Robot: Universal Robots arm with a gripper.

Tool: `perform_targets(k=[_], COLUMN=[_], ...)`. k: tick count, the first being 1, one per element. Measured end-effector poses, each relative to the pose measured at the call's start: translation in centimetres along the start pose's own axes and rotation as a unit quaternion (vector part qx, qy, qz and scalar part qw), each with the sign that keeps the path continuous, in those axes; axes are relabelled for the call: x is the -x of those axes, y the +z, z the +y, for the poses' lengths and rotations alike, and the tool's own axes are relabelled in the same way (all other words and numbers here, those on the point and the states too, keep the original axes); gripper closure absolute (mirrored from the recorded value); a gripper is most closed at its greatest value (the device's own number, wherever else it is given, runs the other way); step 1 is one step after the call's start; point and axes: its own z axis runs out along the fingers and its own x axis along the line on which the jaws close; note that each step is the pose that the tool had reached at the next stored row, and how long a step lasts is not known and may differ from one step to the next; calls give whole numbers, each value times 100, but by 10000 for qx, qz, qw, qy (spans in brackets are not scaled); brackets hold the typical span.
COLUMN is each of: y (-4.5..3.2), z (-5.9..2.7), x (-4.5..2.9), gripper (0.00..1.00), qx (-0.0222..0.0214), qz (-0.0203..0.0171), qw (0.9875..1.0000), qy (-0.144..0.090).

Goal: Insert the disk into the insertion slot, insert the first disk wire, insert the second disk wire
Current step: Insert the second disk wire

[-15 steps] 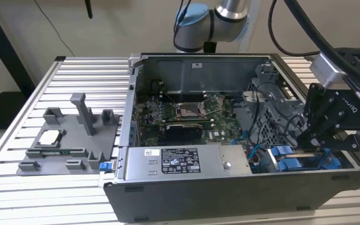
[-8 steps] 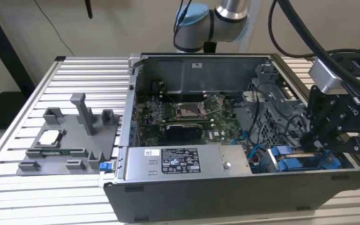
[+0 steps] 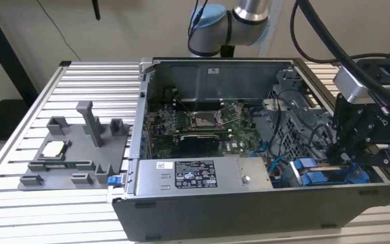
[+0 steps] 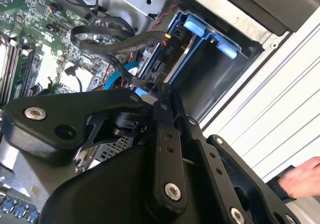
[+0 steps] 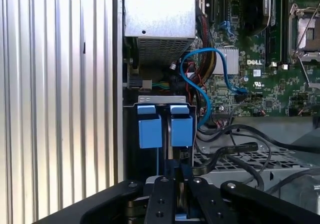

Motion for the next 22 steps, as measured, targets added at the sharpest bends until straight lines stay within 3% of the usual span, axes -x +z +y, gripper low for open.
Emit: perform_targets(k=[7,9,16,22], y=[22,30,71,112], z=[11,24,39,42], x=[0,5,80,116], gripper=[84,84,84,84], qx=[-120,-137,-261,-312], qz=[-1,-2,-8,-9], qw=[9999,9999,9997,9995], qy=[-12,-14,-27,-36])
